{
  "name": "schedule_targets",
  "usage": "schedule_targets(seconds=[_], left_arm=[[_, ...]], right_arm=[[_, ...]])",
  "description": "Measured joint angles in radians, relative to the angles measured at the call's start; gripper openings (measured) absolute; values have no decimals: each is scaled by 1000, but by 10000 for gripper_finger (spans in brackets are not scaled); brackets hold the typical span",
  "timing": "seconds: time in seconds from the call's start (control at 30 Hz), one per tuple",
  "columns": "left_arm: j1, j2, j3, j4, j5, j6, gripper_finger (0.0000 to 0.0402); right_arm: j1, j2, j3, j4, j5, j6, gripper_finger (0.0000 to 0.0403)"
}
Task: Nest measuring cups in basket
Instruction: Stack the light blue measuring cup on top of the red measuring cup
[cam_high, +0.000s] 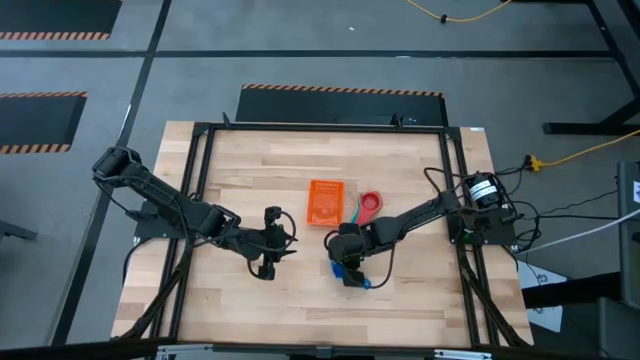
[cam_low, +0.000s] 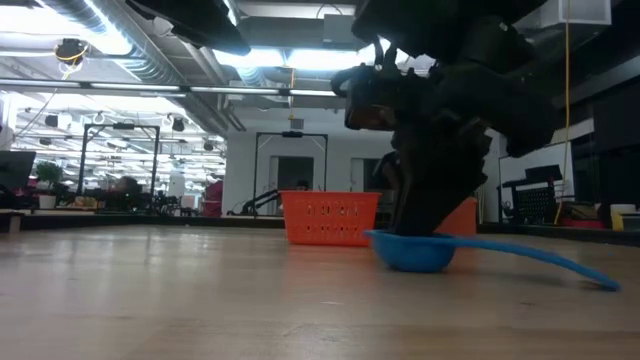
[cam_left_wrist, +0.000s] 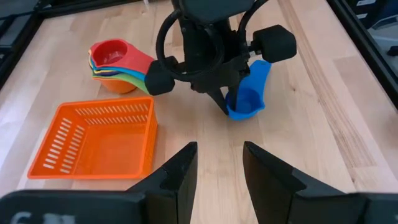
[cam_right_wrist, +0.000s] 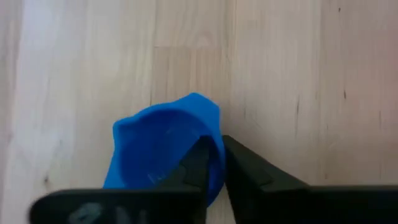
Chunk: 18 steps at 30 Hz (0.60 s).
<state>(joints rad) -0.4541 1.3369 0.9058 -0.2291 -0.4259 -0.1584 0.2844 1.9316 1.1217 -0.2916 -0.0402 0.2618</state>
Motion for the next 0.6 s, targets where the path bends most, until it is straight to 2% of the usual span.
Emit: schedule_targets(seconds=[0.1, 0.33, 0.6], left_arm=[[0, 0, 0, 0, 0, 0, 121], [0, 0, 0, 0, 0, 0, 121], [0, 0, 0, 2, 0, 0, 121]], right_arm=[[0, -2, 2, -1, -3, 26, 14], [3, -30, 23, -65, -3, 67, 16], [7, -176, 47, -193, -3, 128, 15]])
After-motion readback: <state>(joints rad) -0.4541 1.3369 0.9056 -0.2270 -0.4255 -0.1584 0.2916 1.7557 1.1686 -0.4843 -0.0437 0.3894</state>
